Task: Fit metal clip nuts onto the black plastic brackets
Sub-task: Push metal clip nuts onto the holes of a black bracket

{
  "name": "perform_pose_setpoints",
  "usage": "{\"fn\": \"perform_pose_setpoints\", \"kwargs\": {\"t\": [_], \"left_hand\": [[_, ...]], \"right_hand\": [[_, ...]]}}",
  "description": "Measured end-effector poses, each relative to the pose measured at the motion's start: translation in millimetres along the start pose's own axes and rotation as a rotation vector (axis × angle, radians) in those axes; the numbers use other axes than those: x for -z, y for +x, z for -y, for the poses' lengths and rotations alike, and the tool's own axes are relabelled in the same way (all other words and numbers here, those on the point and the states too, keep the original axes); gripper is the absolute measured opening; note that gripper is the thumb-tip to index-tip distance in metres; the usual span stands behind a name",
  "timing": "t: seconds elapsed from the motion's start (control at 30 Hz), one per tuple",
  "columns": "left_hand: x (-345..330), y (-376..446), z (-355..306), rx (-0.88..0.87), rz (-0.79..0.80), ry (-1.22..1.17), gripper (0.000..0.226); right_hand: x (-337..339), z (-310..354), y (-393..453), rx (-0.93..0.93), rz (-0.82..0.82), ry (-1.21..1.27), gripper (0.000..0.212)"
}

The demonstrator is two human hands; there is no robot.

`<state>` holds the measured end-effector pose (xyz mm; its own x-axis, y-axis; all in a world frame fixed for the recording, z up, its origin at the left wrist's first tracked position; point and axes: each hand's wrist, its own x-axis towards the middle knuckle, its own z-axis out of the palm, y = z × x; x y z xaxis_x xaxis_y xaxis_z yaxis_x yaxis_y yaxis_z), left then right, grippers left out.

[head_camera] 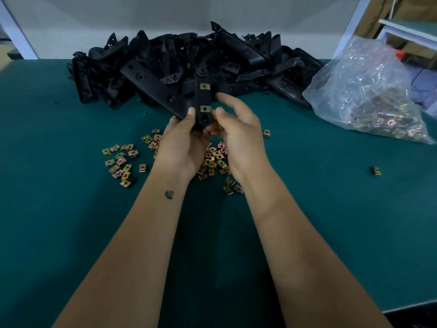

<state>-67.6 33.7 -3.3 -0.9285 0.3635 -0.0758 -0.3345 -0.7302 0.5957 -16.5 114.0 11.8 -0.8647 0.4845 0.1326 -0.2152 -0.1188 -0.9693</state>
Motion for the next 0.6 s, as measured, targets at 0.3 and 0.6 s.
{"fn": "perform_pose_setpoints", "kwargs": {"t": [0.3,0.6], "left_hand": [[-30,-32,25,-0.133,0.133,0.216,0.019],[-98,-87,102,-0.029,0.261,0.402,0.037]], "right_hand": [[19,18,-36,0.323,-0.180,-0.520,0.055],[120,53,-80,0.425,-0.489,-1.039,0.058]]}}
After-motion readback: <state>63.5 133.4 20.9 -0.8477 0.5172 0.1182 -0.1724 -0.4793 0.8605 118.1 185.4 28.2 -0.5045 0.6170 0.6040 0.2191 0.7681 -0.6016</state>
